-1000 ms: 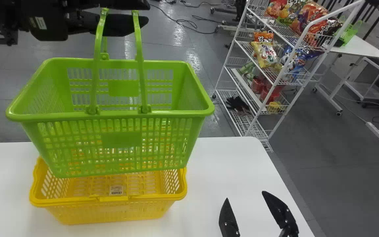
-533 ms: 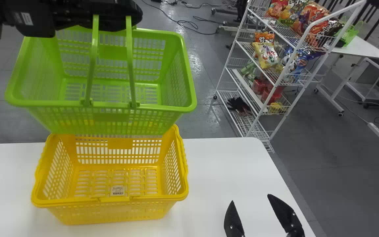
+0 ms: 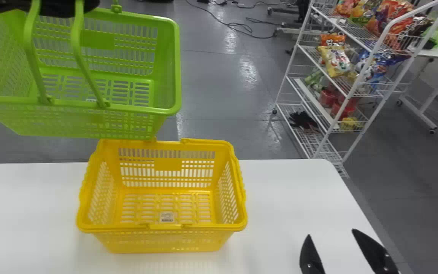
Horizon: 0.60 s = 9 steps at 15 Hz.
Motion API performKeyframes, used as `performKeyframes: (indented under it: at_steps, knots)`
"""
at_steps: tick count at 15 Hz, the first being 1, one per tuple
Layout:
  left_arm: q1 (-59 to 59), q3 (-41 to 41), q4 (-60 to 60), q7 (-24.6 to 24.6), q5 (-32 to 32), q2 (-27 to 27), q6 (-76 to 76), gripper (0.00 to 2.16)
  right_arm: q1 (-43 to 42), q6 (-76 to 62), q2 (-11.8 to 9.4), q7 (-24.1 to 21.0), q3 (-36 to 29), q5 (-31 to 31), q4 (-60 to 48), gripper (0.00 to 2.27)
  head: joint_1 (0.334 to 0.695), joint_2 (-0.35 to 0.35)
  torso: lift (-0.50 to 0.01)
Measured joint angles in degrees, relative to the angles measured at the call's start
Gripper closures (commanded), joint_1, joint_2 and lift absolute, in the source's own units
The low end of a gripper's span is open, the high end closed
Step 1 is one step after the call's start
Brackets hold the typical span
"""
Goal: Grasp handle with right gripper to insert into left gripper then lift and swing left to center
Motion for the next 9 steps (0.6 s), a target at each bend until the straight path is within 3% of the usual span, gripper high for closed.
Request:
performKeyframes:
  at_steps: [5, 9]
  knots:
    - [5.7, 4.4, -0.7, -2.1, 6.9, 15.5, 1.1, 2.13, -0.3, 0.5, 0.0, 0.4, -0.2, -0.1, 0.0, 0.13, 0.655, 0.041, -0.093]
    - [23.2, 19.5, -6.1, -2.2, 10.8, 22.9, 2.6, 2.13, -0.7, 0.7, 0.0, 0.7, -0.3, -0.1, 0.3, 0.13, 0.695, 0.131, -0.093]
